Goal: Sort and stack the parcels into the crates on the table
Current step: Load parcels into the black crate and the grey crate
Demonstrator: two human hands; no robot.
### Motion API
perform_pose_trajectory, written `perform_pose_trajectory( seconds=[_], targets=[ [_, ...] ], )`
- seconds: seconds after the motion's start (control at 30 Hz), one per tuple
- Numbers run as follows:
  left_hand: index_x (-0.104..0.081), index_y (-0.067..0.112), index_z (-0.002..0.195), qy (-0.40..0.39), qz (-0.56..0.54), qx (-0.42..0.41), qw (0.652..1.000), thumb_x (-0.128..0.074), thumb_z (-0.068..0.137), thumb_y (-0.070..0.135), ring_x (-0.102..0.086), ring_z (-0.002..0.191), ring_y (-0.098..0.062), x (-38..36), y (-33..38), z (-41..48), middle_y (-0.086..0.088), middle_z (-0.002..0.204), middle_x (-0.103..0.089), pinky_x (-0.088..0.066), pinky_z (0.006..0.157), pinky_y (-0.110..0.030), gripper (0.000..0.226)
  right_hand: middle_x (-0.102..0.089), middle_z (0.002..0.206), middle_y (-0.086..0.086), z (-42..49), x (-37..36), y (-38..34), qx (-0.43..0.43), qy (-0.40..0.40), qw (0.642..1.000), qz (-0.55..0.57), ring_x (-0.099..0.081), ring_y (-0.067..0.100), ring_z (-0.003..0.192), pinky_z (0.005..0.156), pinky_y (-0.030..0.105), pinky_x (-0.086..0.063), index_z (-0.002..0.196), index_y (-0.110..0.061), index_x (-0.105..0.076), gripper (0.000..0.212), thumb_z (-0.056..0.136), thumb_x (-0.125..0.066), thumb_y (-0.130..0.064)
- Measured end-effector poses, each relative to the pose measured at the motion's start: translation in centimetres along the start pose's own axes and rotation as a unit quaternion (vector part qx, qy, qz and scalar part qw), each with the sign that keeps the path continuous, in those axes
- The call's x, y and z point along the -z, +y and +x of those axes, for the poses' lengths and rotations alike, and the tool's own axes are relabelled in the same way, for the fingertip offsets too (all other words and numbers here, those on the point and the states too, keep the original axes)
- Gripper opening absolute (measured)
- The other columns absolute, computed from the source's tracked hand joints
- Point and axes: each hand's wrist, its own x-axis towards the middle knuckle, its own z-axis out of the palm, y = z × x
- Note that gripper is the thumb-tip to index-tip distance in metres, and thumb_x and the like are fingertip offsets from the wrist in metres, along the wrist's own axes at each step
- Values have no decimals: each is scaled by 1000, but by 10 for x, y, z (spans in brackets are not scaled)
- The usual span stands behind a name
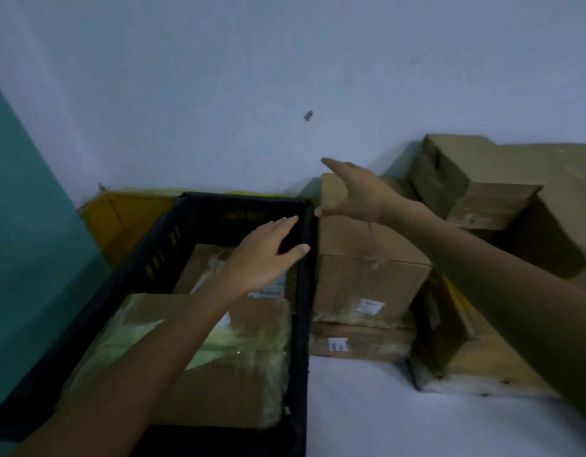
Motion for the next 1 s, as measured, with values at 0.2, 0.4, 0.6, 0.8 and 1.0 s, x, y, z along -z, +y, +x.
perform_pose_trajectory(
  seconds=[0.2,0.4,0.6,0.8,1.0],
  targets=[
    [-3,31,148,-69,-26,17,997,-58,80,60,-35,134,-24,-52,35,14,-4,152,-29,-37,106,-44,92,-15,158,6,-78,-4,69,-156,-45,987,18,-22,30,142,109,43,-30,149,-28,-22,93,74,-58,-69],
    [-19,31,145,20,-90,30,995,-60,89,33,-54,114,-24,-64,39,6,-3,141,-45,-48,83,-29,70,13,159,-6,-104,-33,84,-156,-13,979,131,-2,26,146,114,44,-22,148,-33,-22,97,69,-72,-56],
    [-24,27,145,128,-262,72,954,-65,83,36,-46,127,-19,-38,63,5,-3,139,-47,-45,92,-31,74,-43,141,4,-101,3,83,-74,137,972,176,-44,17,119,92,35,-46,129,-21,-54,59,78,-69,-46],
    [11,58,136,33,-264,-67,962,-78,50,60,-18,142,-6,-9,78,-7,11,155,-12,-24,111,-34,123,-58,110,-3,-85,84,79,-50,181,957,221,-55,15,102,77,21,-48,114,-22,-62,51,77,-63,-57],
    [16,66,128,56,-169,-126,976,-90,49,42,-19,138,2,12,90,-3,29,146,-10,-25,115,-38,134,-64,105,1,-59,127,60,-58,196,946,253,-60,20,100,79,33,-52,103,-21,-68,42,75,-70,-52]
  ],
)
